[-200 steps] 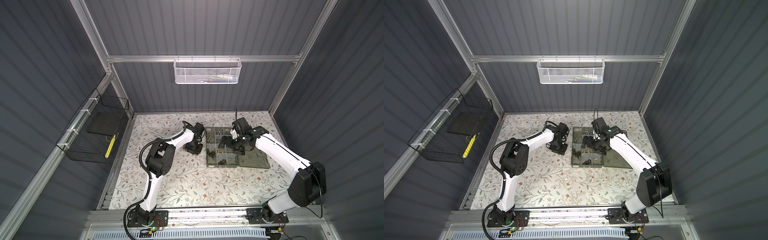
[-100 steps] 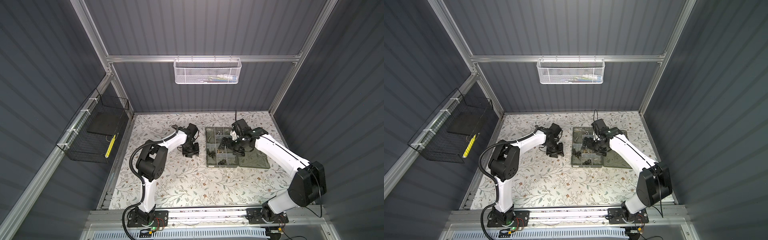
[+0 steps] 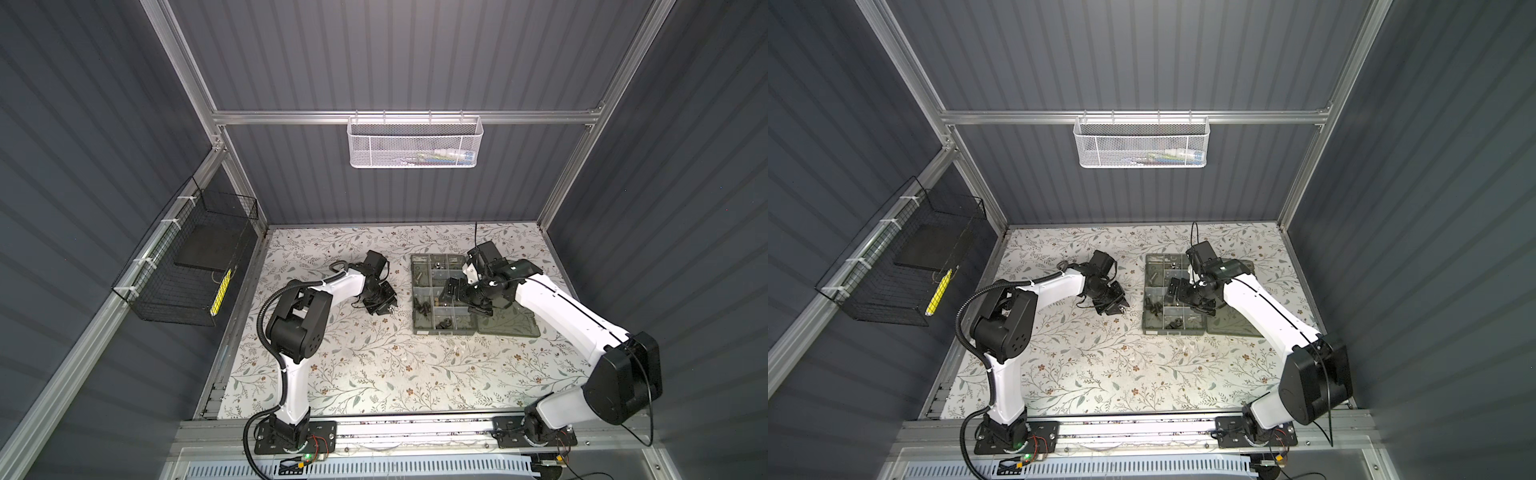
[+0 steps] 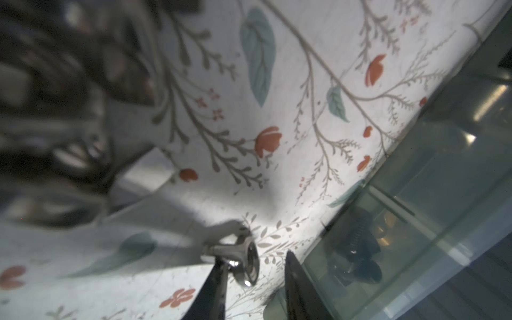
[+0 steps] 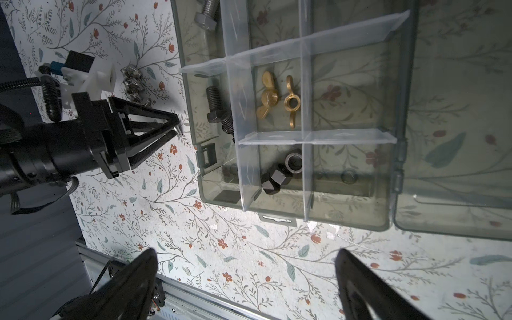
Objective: Sort the screws and nuts into containers
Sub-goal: 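Close the left gripper on the silver wing nut and lift it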
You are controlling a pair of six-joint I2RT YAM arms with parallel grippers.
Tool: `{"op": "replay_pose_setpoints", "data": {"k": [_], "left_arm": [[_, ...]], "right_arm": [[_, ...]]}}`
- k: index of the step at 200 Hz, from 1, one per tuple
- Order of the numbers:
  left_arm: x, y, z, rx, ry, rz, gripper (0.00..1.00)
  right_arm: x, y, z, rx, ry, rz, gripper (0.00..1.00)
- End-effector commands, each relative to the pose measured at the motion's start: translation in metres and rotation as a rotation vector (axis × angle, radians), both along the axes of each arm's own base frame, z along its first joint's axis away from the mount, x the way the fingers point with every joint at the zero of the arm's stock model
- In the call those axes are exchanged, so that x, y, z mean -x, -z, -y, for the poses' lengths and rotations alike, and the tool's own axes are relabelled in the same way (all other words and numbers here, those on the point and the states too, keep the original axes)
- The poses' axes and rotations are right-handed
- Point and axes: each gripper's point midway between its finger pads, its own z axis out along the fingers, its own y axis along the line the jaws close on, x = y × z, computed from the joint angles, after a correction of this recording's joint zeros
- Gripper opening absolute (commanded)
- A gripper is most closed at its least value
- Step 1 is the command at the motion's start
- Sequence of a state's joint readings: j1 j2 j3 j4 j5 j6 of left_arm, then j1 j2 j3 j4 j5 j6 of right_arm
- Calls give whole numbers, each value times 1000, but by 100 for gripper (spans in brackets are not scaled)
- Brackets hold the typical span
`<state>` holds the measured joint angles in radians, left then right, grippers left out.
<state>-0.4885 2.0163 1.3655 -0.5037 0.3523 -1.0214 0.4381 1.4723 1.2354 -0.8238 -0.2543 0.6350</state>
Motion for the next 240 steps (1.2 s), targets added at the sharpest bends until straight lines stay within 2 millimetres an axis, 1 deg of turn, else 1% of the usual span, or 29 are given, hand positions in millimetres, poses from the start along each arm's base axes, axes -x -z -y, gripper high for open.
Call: {"op": "replay_pose_setpoints", "data": {"k": [1, 17, 46, 61, 73, 75, 78, 103, 116, 152, 176, 212, 240], "left_arm": [[-9, 1, -12, -36, -53, 17, 32], [-10, 3, -14, -53, -37, 15, 30], [-8, 10, -17, -76, -16, 7, 24], [-9, 11, -17, -85, 2, 9, 24], [-5, 15, -18, -96, 22, 0, 23], [-13, 8, -14, -86, 23, 22, 23], [-15, 5, -13, -84, 28, 30, 23], [-15, 1, -10, -87, 65, 50, 23], [-14, 1, -9, -86, 78, 53, 23], [-12, 2, -3, -93, 116, 59, 17], [-10, 1, 0, -97, 140, 64, 17], [-7, 1, 3, -94, 159, 66, 19], [-3, 2, 6, -88, 175, 68, 14]], "right_arm": [[4, -1, 8, 28, -9, 10, 99], [4, -2, 11, 29, -5, 17, 99], [3, -3, 16, 27, 3, 29, 99], [1, -5, 19, 25, 11, 30, 99], [1, -5, 19, 22, 13, 30, 99], [1, -5, 20, 21, 15, 30, 99], [0, -6, 19, 19, 14, 33, 99], [0, -3, 19, 17, 18, 24, 99], [-1, -3, 19, 15, 23, 24, 99], [-2, -2, 19, 13, 28, 21, 99], [-3, -2, 18, 10, 32, 18, 99], [-3, -1, 17, 4, 35, 13, 99], [-3, 0, 17, 1, 40, 12, 99]]}}
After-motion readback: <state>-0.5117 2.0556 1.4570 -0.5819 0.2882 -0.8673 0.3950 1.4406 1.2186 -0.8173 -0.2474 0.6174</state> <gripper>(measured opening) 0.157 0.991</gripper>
